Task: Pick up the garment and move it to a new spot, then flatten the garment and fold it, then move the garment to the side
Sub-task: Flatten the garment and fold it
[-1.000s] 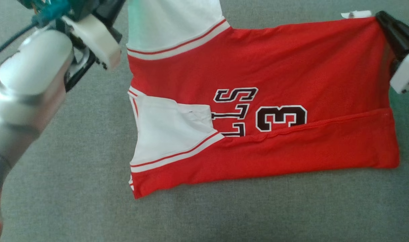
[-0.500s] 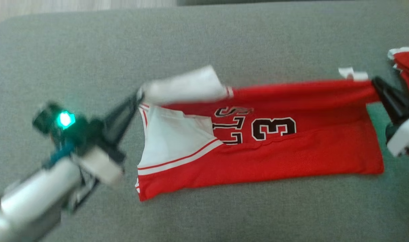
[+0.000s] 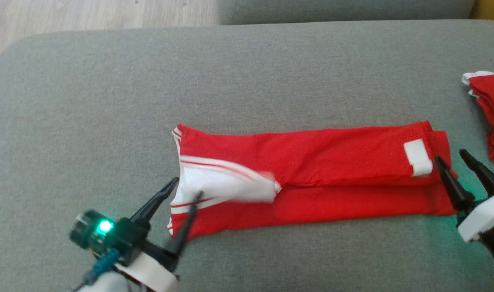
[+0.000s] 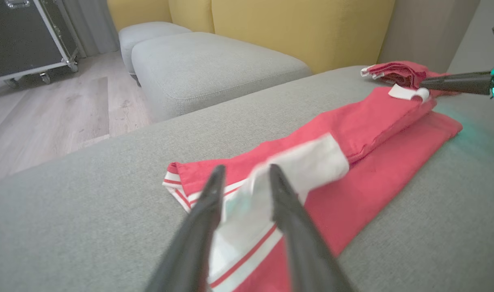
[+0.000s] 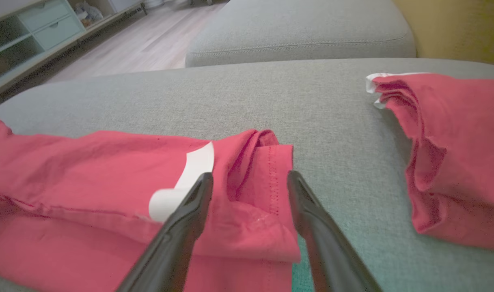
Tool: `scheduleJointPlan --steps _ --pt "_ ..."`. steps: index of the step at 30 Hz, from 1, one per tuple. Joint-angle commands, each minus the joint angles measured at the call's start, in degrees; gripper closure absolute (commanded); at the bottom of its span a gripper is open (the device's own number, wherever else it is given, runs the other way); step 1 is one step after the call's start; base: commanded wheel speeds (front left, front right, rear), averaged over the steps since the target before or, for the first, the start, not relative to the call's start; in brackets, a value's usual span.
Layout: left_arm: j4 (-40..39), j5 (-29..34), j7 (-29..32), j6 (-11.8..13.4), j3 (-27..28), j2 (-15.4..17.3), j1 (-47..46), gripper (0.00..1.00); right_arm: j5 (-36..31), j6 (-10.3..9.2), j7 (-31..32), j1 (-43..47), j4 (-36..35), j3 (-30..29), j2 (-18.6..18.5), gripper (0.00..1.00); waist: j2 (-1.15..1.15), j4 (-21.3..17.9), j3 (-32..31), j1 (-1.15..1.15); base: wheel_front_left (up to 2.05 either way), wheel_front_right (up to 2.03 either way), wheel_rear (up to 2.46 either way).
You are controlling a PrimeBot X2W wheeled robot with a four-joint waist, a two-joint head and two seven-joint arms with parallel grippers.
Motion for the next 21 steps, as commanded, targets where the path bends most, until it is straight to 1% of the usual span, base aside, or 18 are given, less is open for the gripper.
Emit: scheduleJointPlan --steps 1,3,6,10,12,14,16,18,21 --pt "-0.81 0.08 -0.28 0.63 3.47 0.56 -0.06 0.0 -0.56 0.37 -1.12 1.77 -0.6 -1.14 -1.18 0.0 -0.01 -0.21 -0.27 0.0 0.0 0.0 0.0" --pt "-0.06 0.87 -0.29 2.15 6.63 -2.02 3.05 0.0 -1.38 0.37 -1.28 4.74 -0.8 -4.28 0.48 0.0 -0.01 -0.44 -0.86 0.0 0.0 0.0 0.0" --pt "0.21 3.47 -0.29 5.16 13.87 -6.77 8.53 0.0 -2.8 0.37 -1.48 9.55 -1.09 -10.01 3.14 0.0 -0.01 -0.49 -1.85 0.0 0.0 0.0 0.0" --pt "0.32 11.0 -0.3 8.58 23.0 -12.74 15.92 0.0 -4.81 0.37 -1.6 14.74 -1.16 -18.31 7.66 0.0 -0.01 0.17 -3.17 0.0 0.0 0.0 0.0" --pt "0.04 14.66 -0.3 9.57 26.92 -15.95 19.48 0.0 -5.71 0.37 -1.59 16.2 -1.25 -21.79 10.1 0.0 -0.01 0.95 -3.75 0.0 0.0 0.0 0.0" --pt "-0.32 18.13 -0.3 9.67 29.93 -18.83 22.61 0.0 -6.21 0.37 -0.99 16.77 -1.12 -24.65 12.29 0.0 -0.01 1.95 -4.32 0.0 0.0 0.0 0.0" --pt "-0.4 21.34 -0.3 8.94 31.88 -21.25 25.12 0.0 -7.22 0.37 0.01 16.61 -0.41 -27.3 14.02 0.0 -0.01 3.15 -4.8 0.0 0.0 0.0 0.0" --pt "-0.29 23.89 -0.3 7.66 33.25 -23.43 27.07 0.0 -7.55 0.37 1.75 16.08 0.71 -29.67 15.94 0.0 -0.01 4.39 -5.23 0.0 0.0 0.0 0.0" --pt "0.76 26.59 -0.3 4.99 34.22 -26.04 29.08 0.0 -8.06 0.37 3.92 14.66 3.7 -33.18 18.15 0.0 -0.01 6.04 -5.73 0.0 0.0 0.0 0.0"
